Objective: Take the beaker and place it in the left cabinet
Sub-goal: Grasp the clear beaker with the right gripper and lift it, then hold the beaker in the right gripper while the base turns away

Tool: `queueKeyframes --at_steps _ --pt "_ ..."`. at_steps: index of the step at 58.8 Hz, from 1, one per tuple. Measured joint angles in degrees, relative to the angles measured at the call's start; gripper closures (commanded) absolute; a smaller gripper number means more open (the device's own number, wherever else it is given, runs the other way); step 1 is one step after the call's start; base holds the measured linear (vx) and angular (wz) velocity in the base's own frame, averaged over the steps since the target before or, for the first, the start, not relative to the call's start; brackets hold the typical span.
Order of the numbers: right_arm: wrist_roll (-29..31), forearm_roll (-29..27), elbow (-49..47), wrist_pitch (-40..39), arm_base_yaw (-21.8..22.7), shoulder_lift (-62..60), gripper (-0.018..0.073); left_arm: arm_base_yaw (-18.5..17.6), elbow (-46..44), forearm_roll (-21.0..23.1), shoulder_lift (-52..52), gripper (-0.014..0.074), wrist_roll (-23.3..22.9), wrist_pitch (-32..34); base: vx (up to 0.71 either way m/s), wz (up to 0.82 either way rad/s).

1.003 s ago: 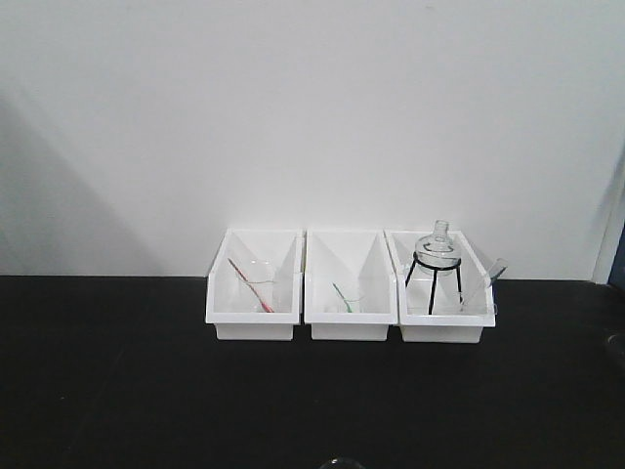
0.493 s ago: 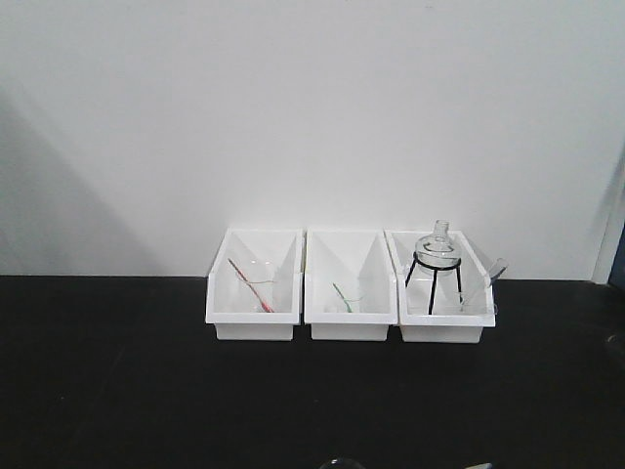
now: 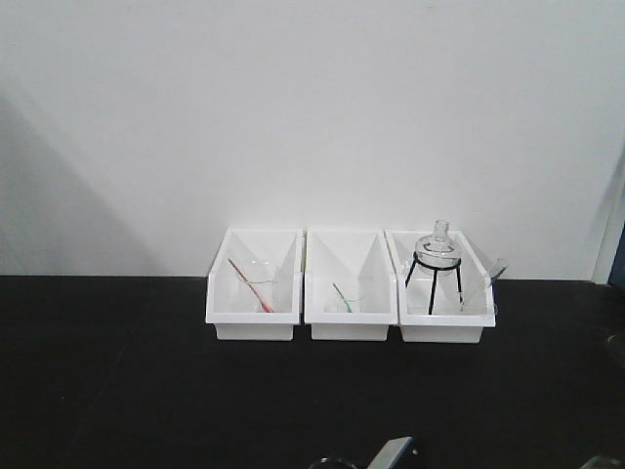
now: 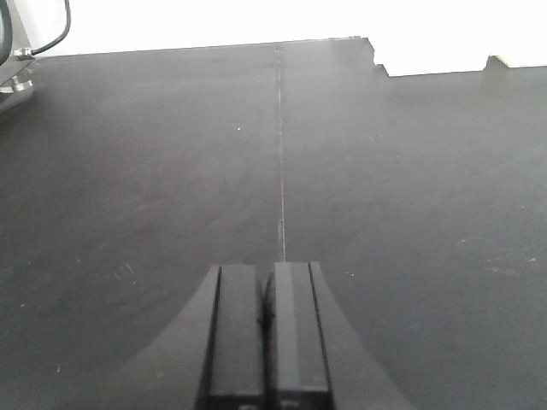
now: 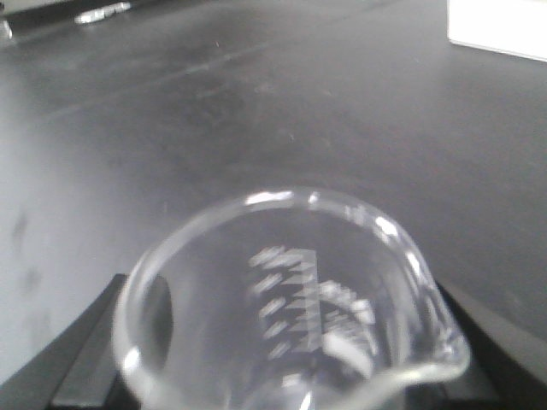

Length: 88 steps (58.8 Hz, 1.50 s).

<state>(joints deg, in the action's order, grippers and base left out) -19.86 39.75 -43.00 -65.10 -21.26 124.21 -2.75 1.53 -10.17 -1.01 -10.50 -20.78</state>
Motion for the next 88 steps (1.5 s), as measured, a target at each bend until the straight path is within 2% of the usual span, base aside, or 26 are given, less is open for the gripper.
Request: queueKeyframes --at_steps 4,10,14,16,23,29,33,39,45,52,61,69,75,88 --pt "-0.26 -2.04 -0.97 0.00 -1.06 0.99 0.0117 0.00 0.00 0.00 0.00 0.0593 0.00 0.00 0.00 0.00" --pt "-0.32 -5.13 -1.42 -0.06 -2.14 1.51 0.0324 0.00 0.00 0.00 0.00 0.0593 0.00 0.00 0.00 0.00" --pt "-0.32 -5.63 -1.42 -0.17 -2.12 1.52 0.0517 0.00 0.00 0.00 0.00 0.0593 0.00 0.00 0.00 0.00" --pt "-0.32 -5.78 -1.42 -0.17 -2.12 1.52 0.0574 0.00 0.00 0.00 0.00 0.0593 0.00 0.00 0.00 0.00" --pt "-1.28 -5.83 -1.37 0.59 -2.12 0.55 0.0565 0.00 0.00 0.00 0.00 0.0593 0.00 0.00 0.00 0.00" --pt "-5.85 -5.60 -1.31 1.60 -2.12 -3.33 0.0563 0.00 0.00 0.00 0.00 0.0593 0.00 0.00 0.00 0.00" --pt "-9.49 -5.81 -1.31 5.13 -2.12 -8.15 0.0563 0.00 0.00 0.00 0.00 0.0593 0.00 0.00 0.00 0.00" --pt "-12.88 -7.41 -1.31 16.20 -2.12 -17.61 0.0563 0.00 0.00 0.00 0.00 0.0593 0.00 0.00 0.00 0.00" --pt "-13.75 -9.26 -1.19 28.55 -1.87 -27.89 0.0563 0.00 0.00 0.00 0.00 0.0593 0.00 0.00 0.00 0.00" --pt "-13.80 -9.34 -0.95 40.21 -0.31 -39.31 0.0563 0.00 0.00 0.00 0.00 0.0593 0.00 0.00 0.00 0.00" --pt "-13.88 -9.87 -0.91 59.93 3.22 -52.89 0.0561 0.00 0.00 0.00 0.00 0.0593 0.00 0.00 0.00 0.00" --pt "-10.63 -10.37 -0.58 75.99 5.02 -63.45 0.0560 0.00 0.00 0.00 0.00 0.0593 0.00 0.00 0.00 0.00" --pt "-7.34 -10.89 1.71 81.17 5.08 -70.65 0.0560 0.00 0.00 0.00 0.00 0.0593 0.00 0.00 0.00 0.00" --pt "-6.65 -11.23 9.17 84.31 5.08 -84.35 0.0560 0.00 0.00 0.00 0.00 0.0593 0.00 0.00 0.00 0.00"
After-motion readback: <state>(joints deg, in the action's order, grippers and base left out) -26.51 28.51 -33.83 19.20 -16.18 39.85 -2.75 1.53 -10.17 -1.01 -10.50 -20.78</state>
